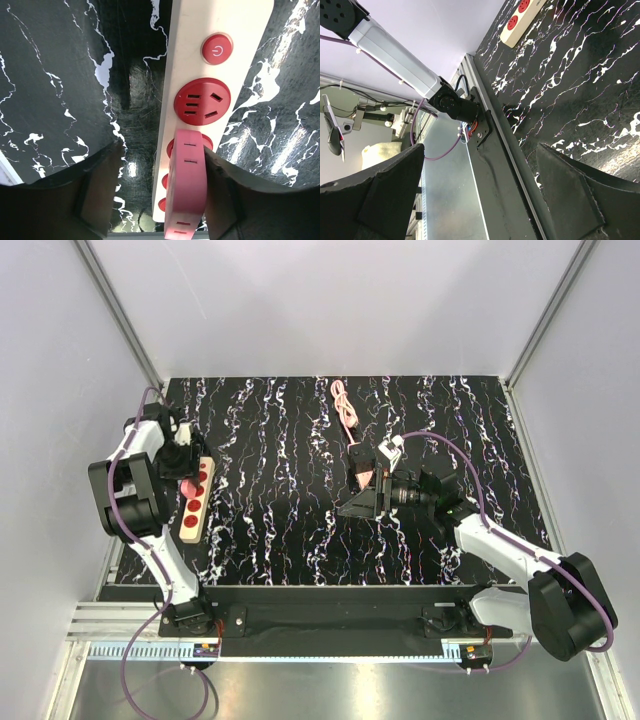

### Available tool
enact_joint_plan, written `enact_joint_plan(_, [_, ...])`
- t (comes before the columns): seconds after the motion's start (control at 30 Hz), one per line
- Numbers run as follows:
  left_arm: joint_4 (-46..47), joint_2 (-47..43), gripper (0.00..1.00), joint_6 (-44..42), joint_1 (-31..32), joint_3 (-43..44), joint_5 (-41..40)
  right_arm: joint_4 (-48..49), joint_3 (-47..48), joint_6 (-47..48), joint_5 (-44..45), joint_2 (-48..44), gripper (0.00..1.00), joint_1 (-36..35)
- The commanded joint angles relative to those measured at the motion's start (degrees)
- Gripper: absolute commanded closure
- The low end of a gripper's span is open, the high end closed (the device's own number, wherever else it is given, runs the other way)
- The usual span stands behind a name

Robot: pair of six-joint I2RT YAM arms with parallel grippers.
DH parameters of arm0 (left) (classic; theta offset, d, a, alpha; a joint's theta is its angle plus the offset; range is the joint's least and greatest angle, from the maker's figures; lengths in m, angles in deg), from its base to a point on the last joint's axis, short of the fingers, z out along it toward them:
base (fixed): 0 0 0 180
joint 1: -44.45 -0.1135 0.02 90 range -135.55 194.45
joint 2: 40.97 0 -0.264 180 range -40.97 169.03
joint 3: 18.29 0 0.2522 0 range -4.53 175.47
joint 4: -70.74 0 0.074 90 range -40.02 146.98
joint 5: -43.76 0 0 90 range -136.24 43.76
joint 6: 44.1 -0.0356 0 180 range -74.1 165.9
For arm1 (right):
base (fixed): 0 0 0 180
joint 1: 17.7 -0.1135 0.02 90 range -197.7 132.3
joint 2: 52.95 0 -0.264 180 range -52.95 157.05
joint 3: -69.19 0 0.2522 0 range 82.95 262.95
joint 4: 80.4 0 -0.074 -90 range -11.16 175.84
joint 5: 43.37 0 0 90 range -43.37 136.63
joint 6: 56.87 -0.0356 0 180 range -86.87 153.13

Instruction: Insert the plug

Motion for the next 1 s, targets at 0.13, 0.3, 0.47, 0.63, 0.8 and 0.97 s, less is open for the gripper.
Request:
enact_joint_plan(0.13, [2.35, -2.06, 0.24, -0.09, 0.30, 2.97, 0.63, 0.84, 0.36, 1.30, 0.09, -0.31, 0.00, 0.17])
enact_joint_plan(0.3, [0.95, -2.50, 0.01, 0.79, 0.57, 5.16, 1.77, 0.40, 0.45, 2.09, 0.71, 0.39, 0.00, 0.17])
enact_joint_plan(0.47, [0.51, -4.17, 0.01, 2.28, 1.89, 6.83, 0.99, -1.53, 1.15, 3.50, 1.76, 0.92, 0.00, 0.17])
enact_joint_plan(0.63, [0.06, -9.00, 0.01, 4.74, 4.87, 11.75, -4.73, -3.63, 1.94, 5.08, 3.26, 2.32, 0.00, 0.26])
enact_joint_plan(0.8, [1.21, -17.17, 0.01, 5.01, 16.02, 15.27, -11.14, -8.81, 4.48, 7.80, 9.05, 3.38, 0.00, 0.17])
enact_joint_plan(0.97, [2.52, -22.18, 0.01, 3.78, 27.80, 15.98, -3.70, -23.31, 11.16, 10.00, 17.30, 4.70, 0.00, 0.17])
